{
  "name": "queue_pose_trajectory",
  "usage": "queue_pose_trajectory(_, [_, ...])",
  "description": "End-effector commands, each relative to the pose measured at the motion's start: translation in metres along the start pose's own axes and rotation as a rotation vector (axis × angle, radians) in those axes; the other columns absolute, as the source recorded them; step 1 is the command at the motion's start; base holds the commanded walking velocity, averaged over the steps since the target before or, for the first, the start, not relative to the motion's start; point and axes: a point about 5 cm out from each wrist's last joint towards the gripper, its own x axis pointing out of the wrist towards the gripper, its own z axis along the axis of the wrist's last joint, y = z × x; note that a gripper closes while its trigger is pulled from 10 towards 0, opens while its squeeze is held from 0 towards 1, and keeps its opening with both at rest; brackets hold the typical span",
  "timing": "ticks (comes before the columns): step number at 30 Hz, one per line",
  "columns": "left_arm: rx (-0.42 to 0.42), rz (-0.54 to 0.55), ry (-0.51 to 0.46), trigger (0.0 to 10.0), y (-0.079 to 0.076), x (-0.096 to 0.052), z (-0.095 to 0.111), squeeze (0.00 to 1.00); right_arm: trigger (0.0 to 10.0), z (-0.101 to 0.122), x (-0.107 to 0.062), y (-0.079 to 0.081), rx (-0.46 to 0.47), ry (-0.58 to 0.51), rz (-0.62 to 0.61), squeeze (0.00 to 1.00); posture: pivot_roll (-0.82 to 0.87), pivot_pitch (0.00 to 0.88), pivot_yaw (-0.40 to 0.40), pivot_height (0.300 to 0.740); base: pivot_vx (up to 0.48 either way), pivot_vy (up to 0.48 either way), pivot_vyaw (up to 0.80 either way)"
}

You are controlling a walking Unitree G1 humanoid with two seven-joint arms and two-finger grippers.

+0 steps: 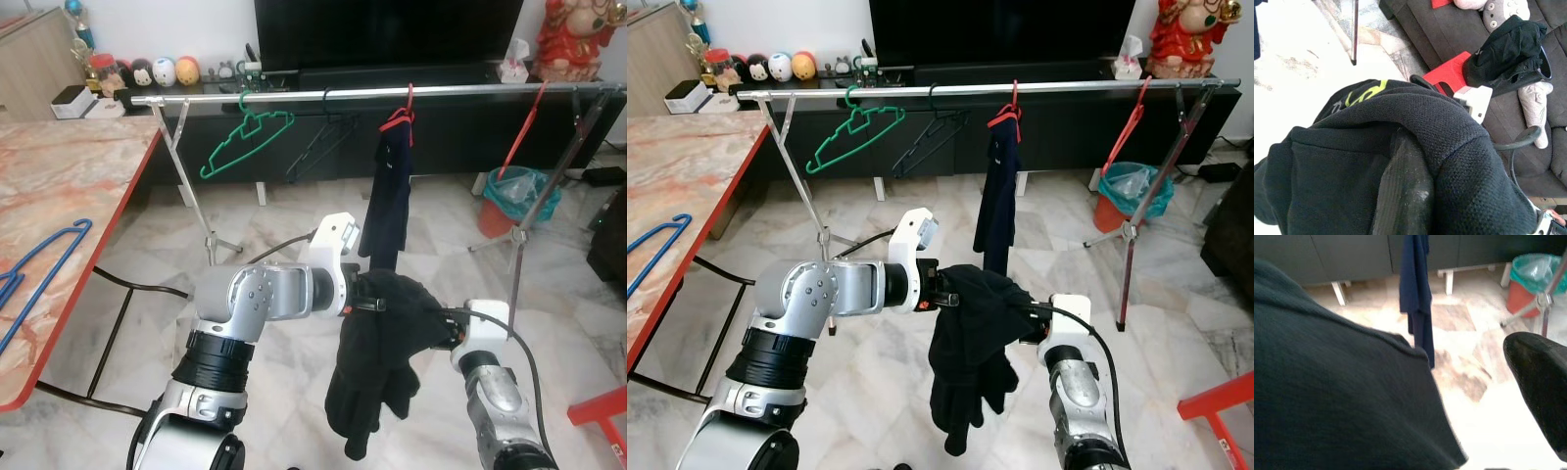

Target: Hang hanger

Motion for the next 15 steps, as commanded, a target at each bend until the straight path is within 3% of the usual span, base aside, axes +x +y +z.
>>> queue_pose_trajectory(1, [0.021,-0.032,-0.013,10.0,-0.006,-0.004,0.003,0.0,10.0,-0.002,0.001,-0.003,-0.017,0.027,-0.013,0.0,0.02,0.0,0.07,0.74,0.0,0.0,0.0])
queue_pose_trajectory(3, [0.024,-0.031,-0.009,10.0,-0.006,-0.003,0.002,0.0,10.0,-0.013,-0.003,-0.011,-0.085,0.118,-0.066,0.0,0.02,0.0,0.071,0.74,0.0,0.0,0.0])
queue_pose_trajectory(5, [0.026,-0.034,-0.008,10.0,-0.006,-0.003,0.002,0.0,10.0,-0.017,-0.007,-0.023,-0.049,0.137,-0.144,0.0,0.02,0.0,0.071,0.74,0.0,0.0,0.0])
queue_pose_trajectory(15, [0.034,-0.036,-0.004,10.0,-0.006,-0.003,0.001,0.0,10.0,-0.025,-0.011,-0.029,-0.073,0.19,-0.193,0.0,0.02,0.0,0.074,0.74,0.0,0.0,0.0])
